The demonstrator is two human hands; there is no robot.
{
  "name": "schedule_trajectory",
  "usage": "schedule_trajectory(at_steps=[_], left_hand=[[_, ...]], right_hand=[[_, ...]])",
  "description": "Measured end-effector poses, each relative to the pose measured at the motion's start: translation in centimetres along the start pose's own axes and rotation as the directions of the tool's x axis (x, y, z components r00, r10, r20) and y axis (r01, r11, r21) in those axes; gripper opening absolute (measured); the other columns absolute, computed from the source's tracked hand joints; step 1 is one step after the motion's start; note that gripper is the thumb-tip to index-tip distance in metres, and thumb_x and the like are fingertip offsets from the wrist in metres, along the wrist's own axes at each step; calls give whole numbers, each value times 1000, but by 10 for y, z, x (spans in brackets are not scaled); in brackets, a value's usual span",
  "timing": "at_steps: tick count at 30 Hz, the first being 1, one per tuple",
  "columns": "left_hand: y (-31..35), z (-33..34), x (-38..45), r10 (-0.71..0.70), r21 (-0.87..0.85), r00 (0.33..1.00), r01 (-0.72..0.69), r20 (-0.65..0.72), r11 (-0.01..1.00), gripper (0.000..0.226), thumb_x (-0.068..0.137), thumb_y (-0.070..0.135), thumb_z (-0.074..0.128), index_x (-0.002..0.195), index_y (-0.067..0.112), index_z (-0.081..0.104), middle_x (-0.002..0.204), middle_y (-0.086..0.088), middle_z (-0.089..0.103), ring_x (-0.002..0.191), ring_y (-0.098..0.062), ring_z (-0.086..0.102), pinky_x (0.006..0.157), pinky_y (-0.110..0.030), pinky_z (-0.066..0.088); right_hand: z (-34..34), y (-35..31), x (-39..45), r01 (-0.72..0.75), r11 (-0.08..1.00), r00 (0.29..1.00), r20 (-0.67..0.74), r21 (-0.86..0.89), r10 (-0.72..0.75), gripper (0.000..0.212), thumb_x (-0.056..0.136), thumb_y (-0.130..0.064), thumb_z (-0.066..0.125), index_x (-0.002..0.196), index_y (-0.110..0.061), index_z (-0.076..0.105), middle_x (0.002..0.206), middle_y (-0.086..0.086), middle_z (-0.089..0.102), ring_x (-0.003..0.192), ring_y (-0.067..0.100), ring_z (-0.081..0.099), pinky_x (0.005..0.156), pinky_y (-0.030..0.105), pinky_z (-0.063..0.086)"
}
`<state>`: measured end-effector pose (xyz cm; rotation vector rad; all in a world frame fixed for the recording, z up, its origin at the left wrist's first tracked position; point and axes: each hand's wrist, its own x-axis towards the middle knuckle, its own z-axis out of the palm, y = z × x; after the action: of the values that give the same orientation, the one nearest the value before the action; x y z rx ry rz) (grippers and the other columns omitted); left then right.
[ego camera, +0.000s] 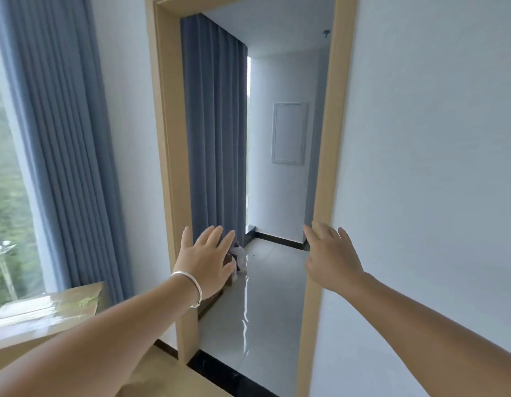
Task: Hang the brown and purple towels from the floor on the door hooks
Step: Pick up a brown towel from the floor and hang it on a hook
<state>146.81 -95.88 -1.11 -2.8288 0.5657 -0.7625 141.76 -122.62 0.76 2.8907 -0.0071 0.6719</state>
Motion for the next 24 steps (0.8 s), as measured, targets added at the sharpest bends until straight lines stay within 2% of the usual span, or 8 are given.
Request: schedule_trajectory(at_steps=[6, 11, 17, 24], left_hand=[[-64, 23, 3, -167, 90, 983, 160, 78, 983, 66, 95, 58, 25, 151, 31, 1, 160, 0, 9, 148, -23, 5, 114, -62, 1], [-140, 47, -6, -315, 144, 940, 297, 130, 944, 67, 96, 46, 33, 151, 30, -1, 161, 1, 5, 148, -20, 0, 115, -61, 1], [-255, 86, -19, -437, 185, 893, 414, 105, 891, 73, 94, 55, 33, 152, 28, -2, 160, 1, 8, 148, -18, 3, 115, -60, 3], [-407, 128, -67, -634, 294, 766, 585, 105, 756, 72, 93, 60, 29, 152, 31, 0, 161, 1, 10, 147, -19, 12, 114, -61, 8]], right_hand=[[50, -62, 84, 192, 976, 981, -15, 104, -192, 65, 89, -29, 46, 149, -17, 22, 155, 3, 23, 142, 21, 20, 114, 41, 15], [77, -149, 140, 343, 917, 939, -43, 206, -341, 67, 91, -30, 46, 151, -18, 18, 157, 5, 19, 145, 21, 15, 118, 45, 12], [88, -282, 204, 509, 817, 859, -113, 272, -499, 66, 93, -27, 44, 152, -17, 15, 158, 6, 17, 145, 22, 12, 120, 47, 8], [98, -448, 270, 663, 683, 740, -129, 307, -660, 69, 94, -30, 45, 153, -18, 11, 160, 6, 12, 146, 22, 9, 120, 46, 7]])
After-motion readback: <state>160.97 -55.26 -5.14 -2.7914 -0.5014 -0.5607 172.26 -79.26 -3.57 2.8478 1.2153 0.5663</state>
